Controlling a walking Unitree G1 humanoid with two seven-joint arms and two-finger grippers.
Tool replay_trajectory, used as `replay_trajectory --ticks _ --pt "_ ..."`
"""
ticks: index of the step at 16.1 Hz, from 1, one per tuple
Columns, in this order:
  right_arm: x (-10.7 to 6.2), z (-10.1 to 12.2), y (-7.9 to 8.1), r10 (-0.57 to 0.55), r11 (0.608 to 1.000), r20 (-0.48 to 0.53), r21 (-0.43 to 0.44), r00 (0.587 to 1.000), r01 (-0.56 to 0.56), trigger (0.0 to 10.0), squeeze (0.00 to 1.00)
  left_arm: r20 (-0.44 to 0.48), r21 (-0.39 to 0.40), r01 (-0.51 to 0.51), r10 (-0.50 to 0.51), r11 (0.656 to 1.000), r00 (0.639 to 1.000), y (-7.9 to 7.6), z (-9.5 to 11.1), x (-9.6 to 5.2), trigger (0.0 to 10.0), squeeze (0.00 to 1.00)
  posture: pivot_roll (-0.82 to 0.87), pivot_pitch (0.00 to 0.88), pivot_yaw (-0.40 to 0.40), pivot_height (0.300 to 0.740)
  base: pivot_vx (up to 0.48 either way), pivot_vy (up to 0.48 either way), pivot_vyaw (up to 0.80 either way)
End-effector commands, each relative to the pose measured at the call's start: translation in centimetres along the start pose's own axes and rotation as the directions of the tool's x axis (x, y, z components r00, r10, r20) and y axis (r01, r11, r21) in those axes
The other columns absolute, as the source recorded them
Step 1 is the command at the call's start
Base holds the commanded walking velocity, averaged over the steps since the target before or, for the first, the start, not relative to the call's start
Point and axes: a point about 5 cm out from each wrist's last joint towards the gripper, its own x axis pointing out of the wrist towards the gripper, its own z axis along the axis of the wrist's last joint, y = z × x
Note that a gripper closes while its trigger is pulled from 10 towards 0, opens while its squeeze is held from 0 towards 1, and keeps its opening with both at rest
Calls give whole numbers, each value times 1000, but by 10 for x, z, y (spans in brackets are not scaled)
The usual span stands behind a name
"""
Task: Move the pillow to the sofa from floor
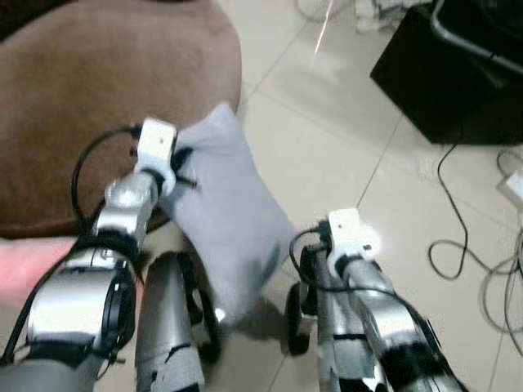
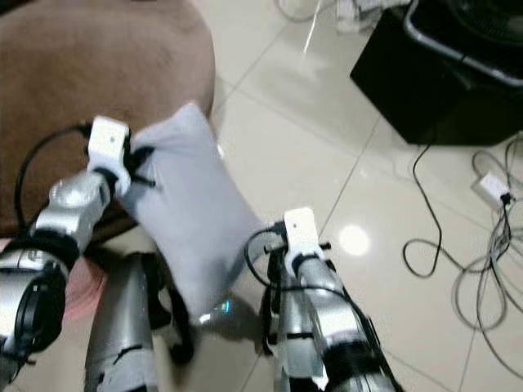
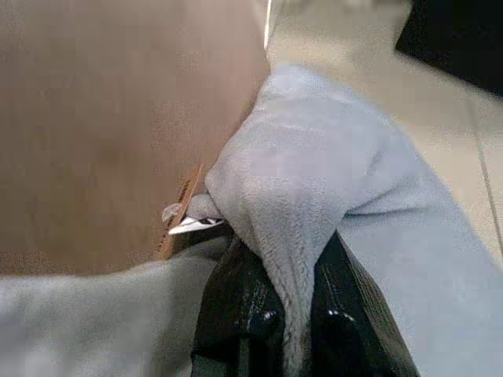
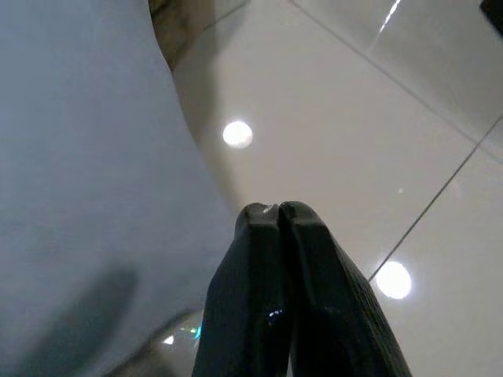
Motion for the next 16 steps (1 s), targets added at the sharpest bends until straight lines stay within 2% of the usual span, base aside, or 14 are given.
replay_trajectory --ticks 1,3,7,10,12,16 --pt "-3 -12 -3 -20 1000 -32 14 999 20 10000 0 170 22 -16 12 1000 985 6 40 6 0 0 -81 181 -63 560 0 0 0" --pt "3 -12 -1 -12 1000 -33 17 999 12 10000 0 238 30 -7 -1 1000 971 6 62 8 0 0 -71 162 -60 560 0 0 0" --pt "8 -16 2 -12 1000 -47 25 999 13 10000 0 326 46 13 -28 999 945 6 91 10 0 0 -61 145 -57 560 0 0 0" --pt "10 -17 0 -18 999 -48 32 999 19 10000 0 304 34 17 -27 999 952 5 81 9 0 0 -66 140 -62 560 0 0 0" --pt "12 -16 -2 -22 999 -34 34 999 23 10000 0 247 41 9 -19 999 969 0 61 8 0 0 -69 142 -65 560 0 0 0" --pt "11 -13 0 9 999 -9 46 1000 -9 10000 0 225 23 38 -42 999 974 -11 51 10 0 0 -75 145 -67 575 0 0 0"
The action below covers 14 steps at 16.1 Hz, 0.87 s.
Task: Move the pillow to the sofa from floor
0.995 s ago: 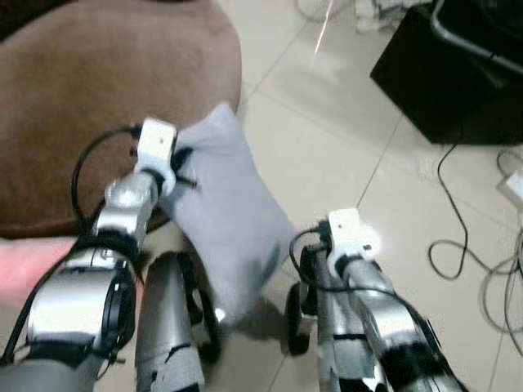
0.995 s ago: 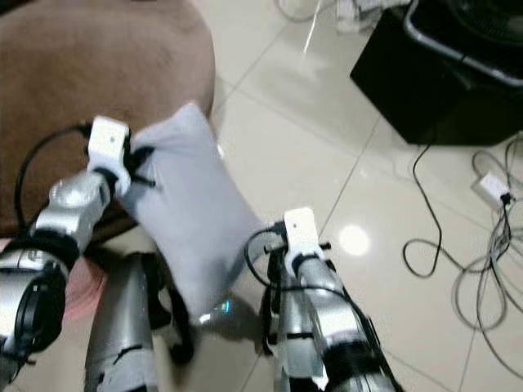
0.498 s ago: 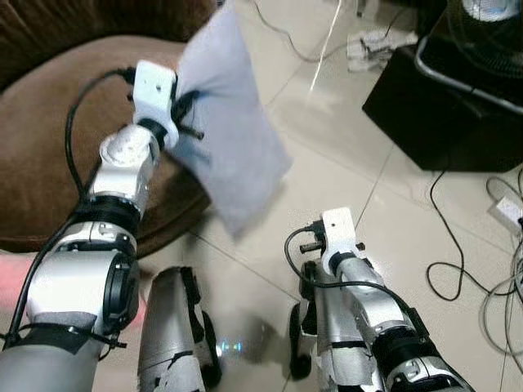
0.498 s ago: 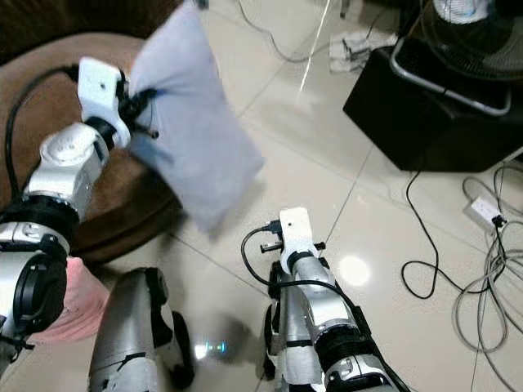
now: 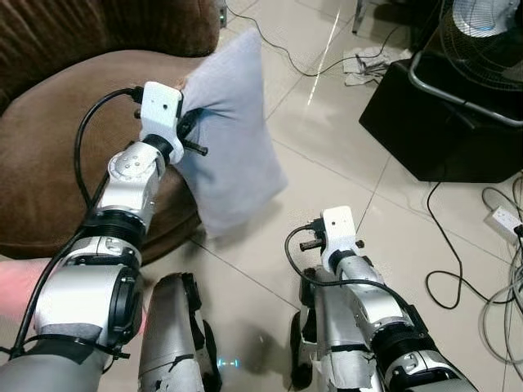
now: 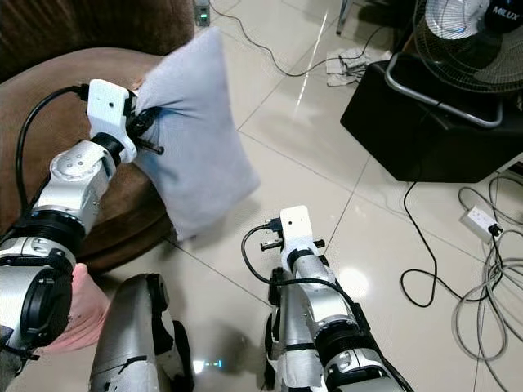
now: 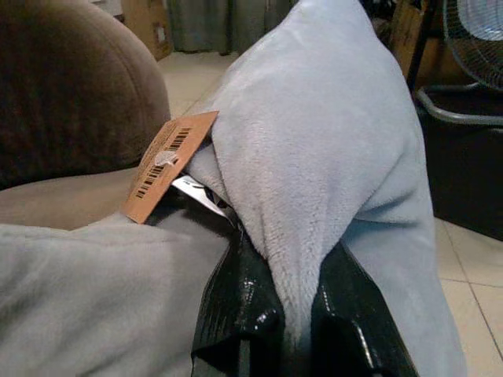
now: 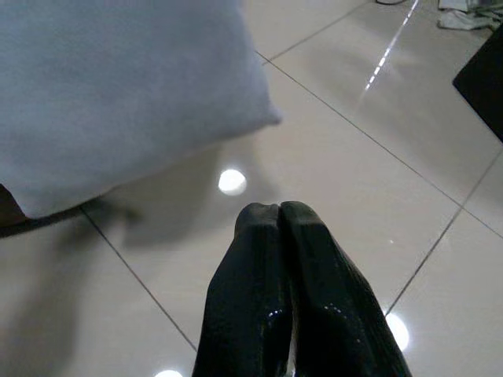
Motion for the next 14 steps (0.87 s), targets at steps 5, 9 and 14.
replay_trajectory --ticks 5,9,14 --pt "-2 -4 -2 -4 998 6 57 1000 4 10000 0 25 4 20 -20 1000 999 -10 1 2 0 0 -79 153 -66 625 0 0 0" --pt "-1 -3 -2 -6 998 15 65 1000 5 10000 0 12 -11 21 -21 1000 1000 -15 -5 1 0 0 -84 155 -65 665 0 0 0" --pt "-3 -6 -3 -8 997 7 74 1000 8 10000 0 2 -21 16 -16 1000 1000 -17 -8 0 0 0 -89 162 -66 725 0 0 0"
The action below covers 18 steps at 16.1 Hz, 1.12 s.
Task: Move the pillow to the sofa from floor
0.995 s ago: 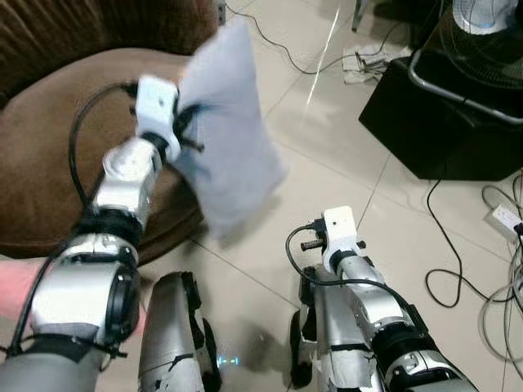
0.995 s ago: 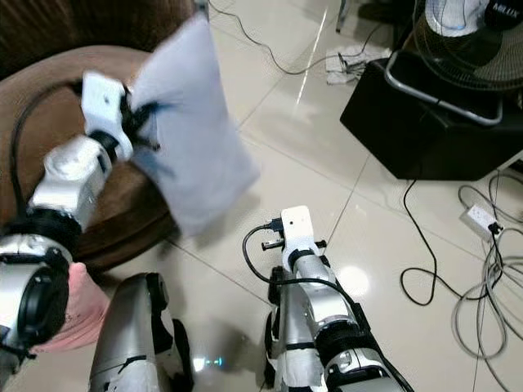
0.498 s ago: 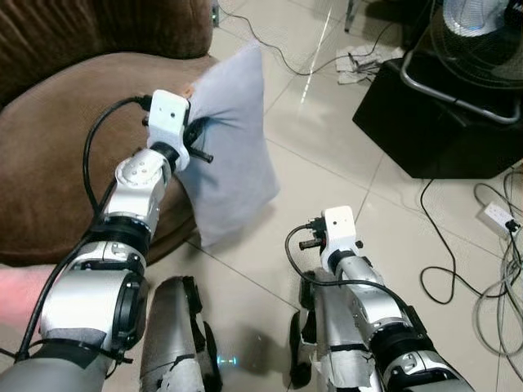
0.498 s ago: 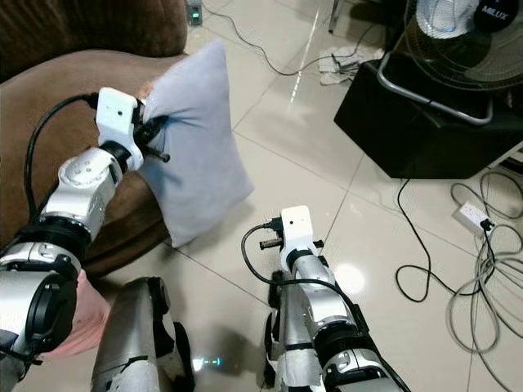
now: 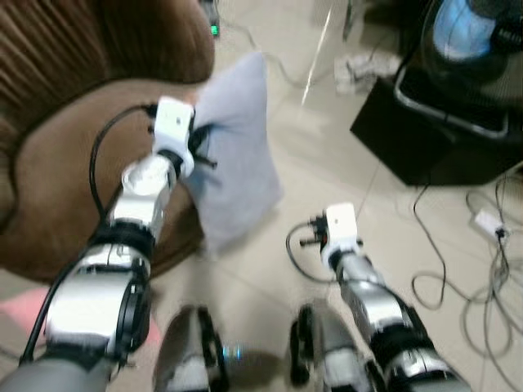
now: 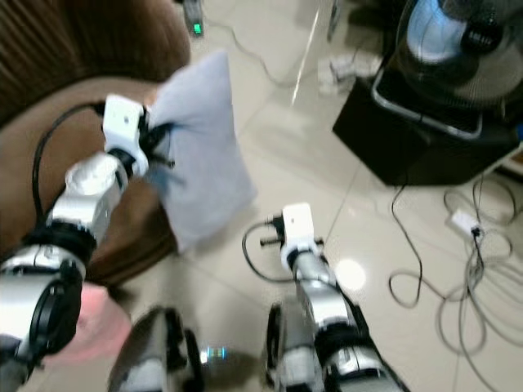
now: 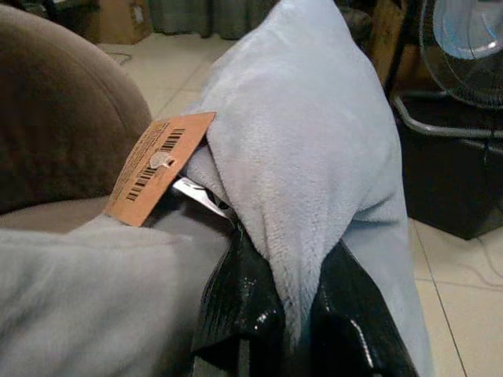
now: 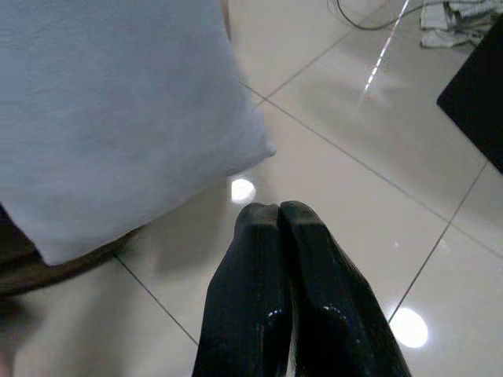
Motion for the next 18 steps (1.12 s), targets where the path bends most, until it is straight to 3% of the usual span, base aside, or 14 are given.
replay_trajectory --ticks 1,13,16,18 --pt "-4 -9 -4 -13 1000 -26 16 1000 13 10000 0 38 2 -1 1 1000 999 -1 6 1 0 0 -89 162 -65 735 0 0 0" --pt "-3 -3 -14 -18 1000 -7 -14 1000 18 10000 0 -37 -3 -32 32 999 999 3 -14 -7 0 0 -81 121 -70 740 0 0 0" --pt "3 20 -24 21 995 29 -98 999 -18 10000 0 -25 4 -24 24 1000 999 3 -11 -6 0 0 -74 117 -77 740 0 0 0" --pt "3 52 -30 97 978 112 -196 989 -73 10000 0 14 22 2 -3 1000 1000 4 -1 -4 0 0 -71 115 -82 740 0 0 0"
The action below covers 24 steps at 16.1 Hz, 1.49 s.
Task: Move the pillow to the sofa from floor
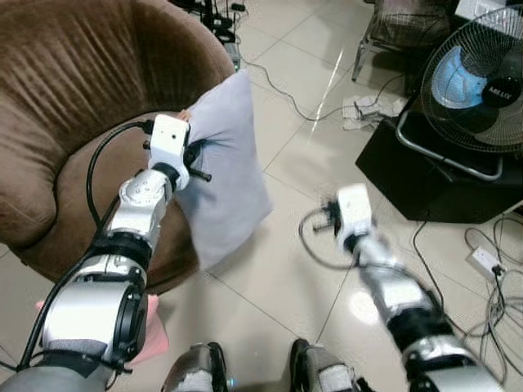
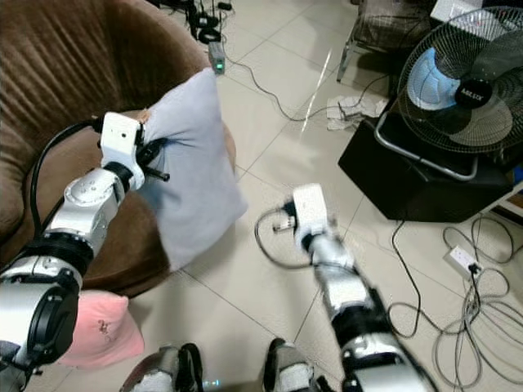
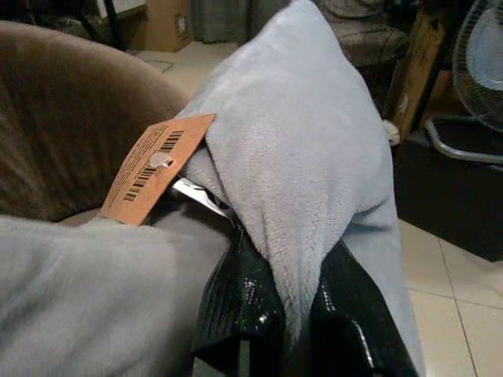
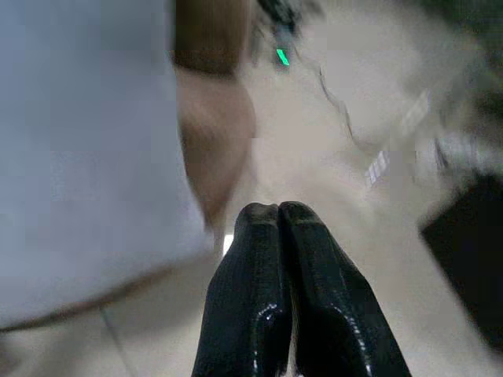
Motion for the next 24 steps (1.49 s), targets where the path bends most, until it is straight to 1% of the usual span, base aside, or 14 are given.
replay_trajectory --ticks 1,2,3,4,5,6,7,8,9,10,13,16,22,24 --pt "-10 13 -15 12 999 27 -37 1000 -11 10000 0 91 32 35 -38 999 995 6 19 -3 0 0 -83 118 -84 740 0 0 0" --pt "-16 17 -23 9 999 36 -43 999 -8 10000 0 93 30 48 -50 998 994 9 18 -8 0 0 -83 118 -84 740 0 0 0" --pt "-29 19 -34 -20 999 43 -26 999 21 10000 0 76 9 65 -66 998 995 13 7 -21 0 0 -84 124 -84 740 0 0 0" --pt "-47 5 -38 -55 998 9 11 998 55 10000 0 52 -7 56 -55 998 997 12 -9 -42 0 0 -78 135 -91 740 0 0 0" --pt "-64 -11 -34 -87 995 -34 51 996 89 10000 0 34 -48 27 -25 998 999 9 -22 -60 0 0 -68 140 -94 740 0 0 0" --pt "-71 -16 -31 -96 993 -52 70 994 100 10000 0 28 -72 13 -11 997 1000 7 -25 -66 0 0 -66 142 -96 740 0 0 0" --pt "-83 -25 -16 -79 989 -93 118 993 89 10000 0 8 -125 -2 3 992 1000 0 -30 -78 0 0 -60 147 -103 740 0 0 0" --pt "-86 -26 -12 -70 989 -99 125 993 82 10000 0 5 -140 -7 7 990 1000 -2 -30 -81 0 0 -59 147 -104 740 0 0 0" --pt "-88 -28 -2 -59 985 -114 157 992 77 10000 0 1 -149 -8 8 989 1000 -6 -30 -84 0 0 -54 150 -107 740 0 0 0" --pt "-82 -27 11 -22 985 -114 167 993 41 10000 0 17 -135 -6 9 991 1000 -5 -22 -78 0 0 -53 147 -107 740 0 0 0" --pt "-77 -19 10 -30 986 -103 160 994 46 10000 0 38 -118 -24 29 993 999 -1 -7 -72 0 0 -57 139 -102 740 0 0 0" --pt "-73 -16 6 -66 982 -110 167 992 84 10000 0 3 -109 -35 36 993 999 1 -8 -71 0 0 -65 143 -95 740 0 0 0" --pt "-64 -17 23 -29 986 -124 160 992 49 10000 0 2 -75 -10 10 997 1000 -13 -9 -64 0 0 -82 163 -102 740 0 0 0" --pt "-65 -17 22 -33 986 -125 158 992 53 10000 0 -1 -72 -14 14 997 1000 -14 -10 -64 0 0 -83 165 -101 740 0 0 0"
